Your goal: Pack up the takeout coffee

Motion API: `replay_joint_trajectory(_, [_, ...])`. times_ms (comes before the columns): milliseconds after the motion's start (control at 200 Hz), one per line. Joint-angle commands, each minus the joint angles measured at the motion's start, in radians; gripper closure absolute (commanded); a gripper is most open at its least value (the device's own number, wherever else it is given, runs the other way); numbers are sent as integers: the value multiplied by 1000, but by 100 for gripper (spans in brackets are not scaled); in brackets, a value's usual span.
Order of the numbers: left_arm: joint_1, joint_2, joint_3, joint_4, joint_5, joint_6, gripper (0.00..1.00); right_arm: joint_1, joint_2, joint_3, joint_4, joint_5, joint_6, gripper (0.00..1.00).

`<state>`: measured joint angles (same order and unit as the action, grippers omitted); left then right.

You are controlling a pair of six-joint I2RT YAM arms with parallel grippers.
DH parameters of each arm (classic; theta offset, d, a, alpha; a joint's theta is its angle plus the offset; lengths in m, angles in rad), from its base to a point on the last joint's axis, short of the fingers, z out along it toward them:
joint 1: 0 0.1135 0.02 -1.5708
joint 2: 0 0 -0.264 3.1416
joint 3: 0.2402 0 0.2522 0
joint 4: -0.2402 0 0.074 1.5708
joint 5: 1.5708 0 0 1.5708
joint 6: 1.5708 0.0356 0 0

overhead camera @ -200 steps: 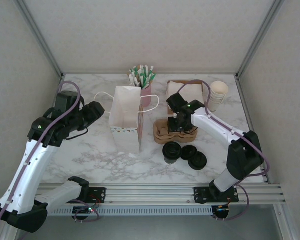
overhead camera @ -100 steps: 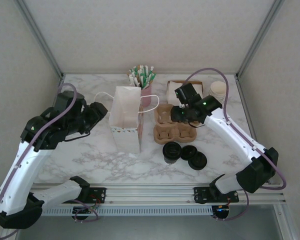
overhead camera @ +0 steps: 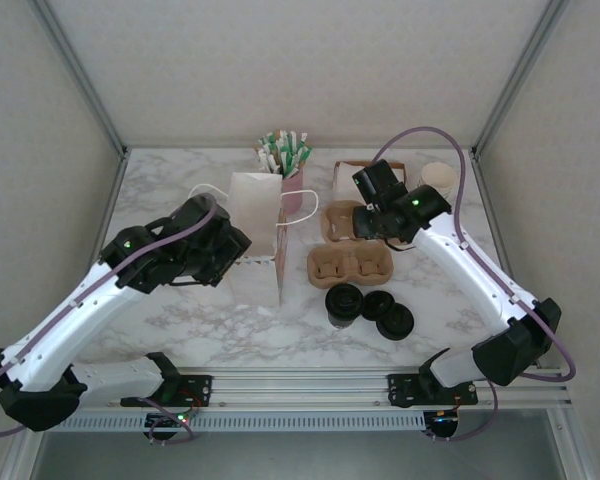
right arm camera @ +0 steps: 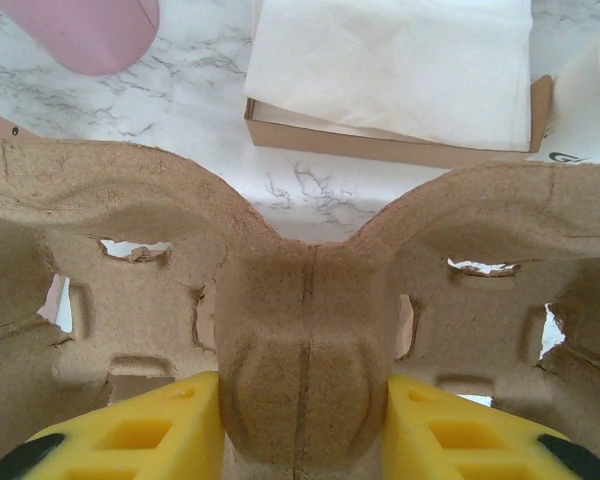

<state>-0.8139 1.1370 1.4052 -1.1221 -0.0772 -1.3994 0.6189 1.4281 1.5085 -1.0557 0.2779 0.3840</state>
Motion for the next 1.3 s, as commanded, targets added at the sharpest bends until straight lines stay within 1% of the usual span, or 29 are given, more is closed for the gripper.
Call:
replay_joint_trajectory(0, [-19, 46, 12, 12, -14, -201, 44, 4, -34, 32, -39, 45, -14, 59])
replay_joint_trajectory(45, [-25, 64, 18, 9, -16, -211, 46, 4, -39, 34, -44, 54, -16, 59])
replay_joint_trajectory(75, [-26, 72, 21, 4, -16, -219, 49, 4, -43, 35, -48, 60, -17, 59])
replay_joint_trajectory(140, [-27, 81, 24, -14, -30, -232, 51, 4, -51, 43, -57, 71, -20, 59])
replay_joint_trajectory(200, [-28, 79, 18, -21, -48, -234, 56, 4, -59, 48, -66, 80, -23, 59])
replay_joint_trajectory(240, [-28, 78, 12, -21, -54, -226, 60, 4, -64, 53, -70, 86, -27, 59])
replay_joint_trajectory(320, [-27, 78, 12, -45, -67, -215, 63, 4, -67, 75, -88, 104, -39, 59])
replay_joint_trajectory(375, [-28, 76, 15, -57, -79, -204, 70, 4, -68, 88, -98, 112, -46, 59])
replay_joint_trajectory(581, [-27, 67, 21, -78, -67, -141, 83, 4, -67, 144, -116, 108, -63, 59])
replay_joint_trajectory(666, [-19, 66, 23, -110, -54, -113, 91, 4, -63, 175, -124, 106, -68, 59])
replay_joint_trajectory(791, [9, 36, -3, -101, -17, -64, 92, 4, -59, 226, -143, 103, -68, 60])
replay_joint_trajectory(886, [46, 11, -18, -70, 42, -2, 94, 4, -57, 272, -163, 90, -66, 60])
replay_joint_trajectory(986, [93, 7, -11, -86, 114, 74, 96, 4, -52, 315, -179, 78, -64, 60])
replay_joint_trajectory(1096, [134, 16, -7, -113, 198, 145, 98, 4, -37, 371, -193, 40, -63, 60])
replay_joint_trajectory(1166, [150, 18, -23, -99, 246, 177, 100, 5, -20, 418, -213, 14, -54, 60])
replay_joint_trajectory(1291, [165, 11, -48, -54, 290, 230, 100, 11, 9, 490, -232, -45, -30, 60])
